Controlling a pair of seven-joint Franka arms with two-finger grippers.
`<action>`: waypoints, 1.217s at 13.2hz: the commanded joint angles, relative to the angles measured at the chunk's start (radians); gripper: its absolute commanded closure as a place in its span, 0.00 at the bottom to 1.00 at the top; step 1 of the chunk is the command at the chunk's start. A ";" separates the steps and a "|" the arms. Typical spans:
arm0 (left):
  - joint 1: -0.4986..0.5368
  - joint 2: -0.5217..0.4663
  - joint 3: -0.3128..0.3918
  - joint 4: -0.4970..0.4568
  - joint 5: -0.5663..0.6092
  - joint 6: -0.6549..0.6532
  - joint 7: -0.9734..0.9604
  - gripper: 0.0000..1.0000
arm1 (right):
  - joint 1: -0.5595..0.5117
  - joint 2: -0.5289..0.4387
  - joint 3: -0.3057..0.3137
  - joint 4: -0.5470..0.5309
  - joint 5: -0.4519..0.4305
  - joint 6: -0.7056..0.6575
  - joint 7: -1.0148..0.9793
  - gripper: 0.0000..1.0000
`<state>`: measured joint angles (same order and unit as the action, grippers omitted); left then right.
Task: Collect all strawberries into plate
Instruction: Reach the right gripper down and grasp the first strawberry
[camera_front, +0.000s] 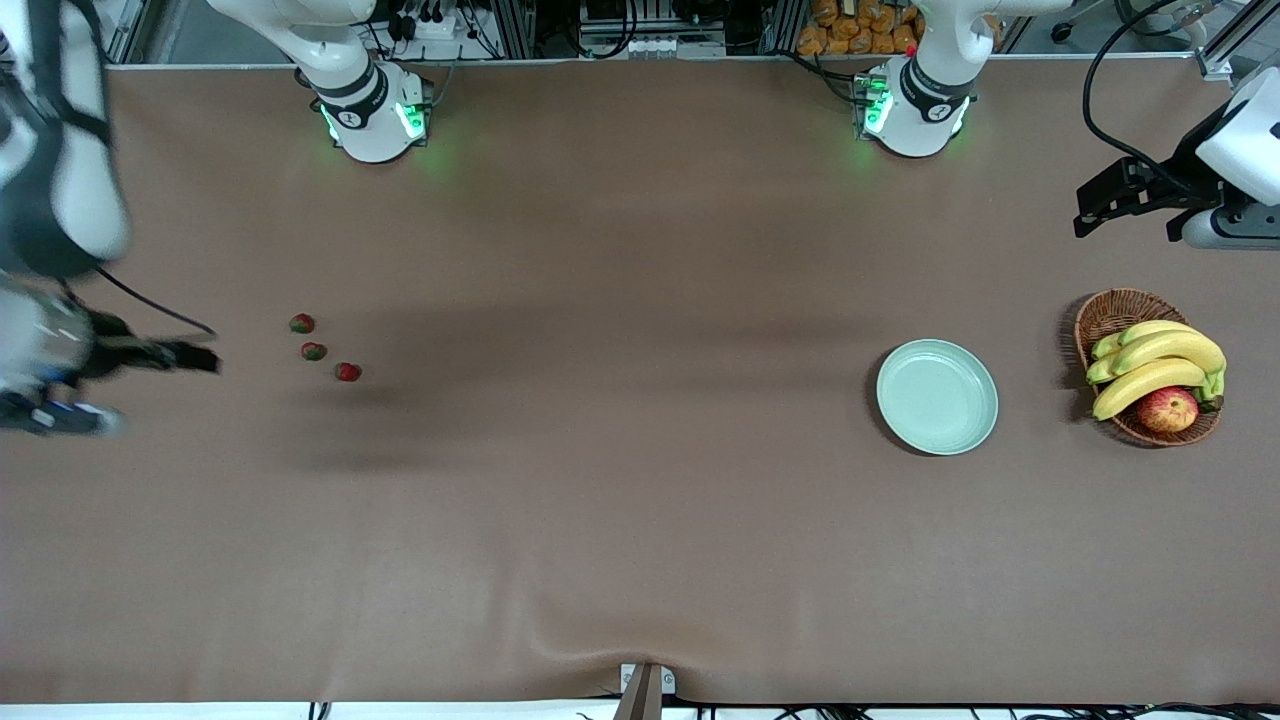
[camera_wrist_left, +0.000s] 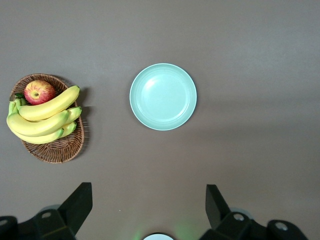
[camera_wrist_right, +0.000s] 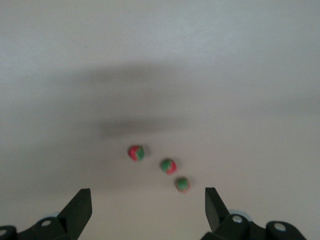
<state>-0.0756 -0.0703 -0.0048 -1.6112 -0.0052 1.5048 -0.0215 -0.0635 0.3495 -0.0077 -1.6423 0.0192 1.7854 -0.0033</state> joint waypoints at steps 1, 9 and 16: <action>0.005 0.010 0.005 0.010 -0.022 0.014 0.000 0.00 | 0.039 0.048 -0.001 -0.147 0.042 0.170 0.003 0.00; 0.007 0.012 0.006 -0.021 -0.022 0.044 0.000 0.00 | 0.060 0.201 -0.001 -0.240 0.045 0.246 -0.006 0.00; 0.008 0.007 0.008 -0.024 -0.015 0.043 0.000 0.00 | 0.073 0.243 -0.001 -0.246 0.047 0.235 0.002 0.18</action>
<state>-0.0730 -0.0527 0.0010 -1.6278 -0.0053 1.5387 -0.0215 0.0020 0.5942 -0.0069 -1.8774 0.0554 2.0235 -0.0028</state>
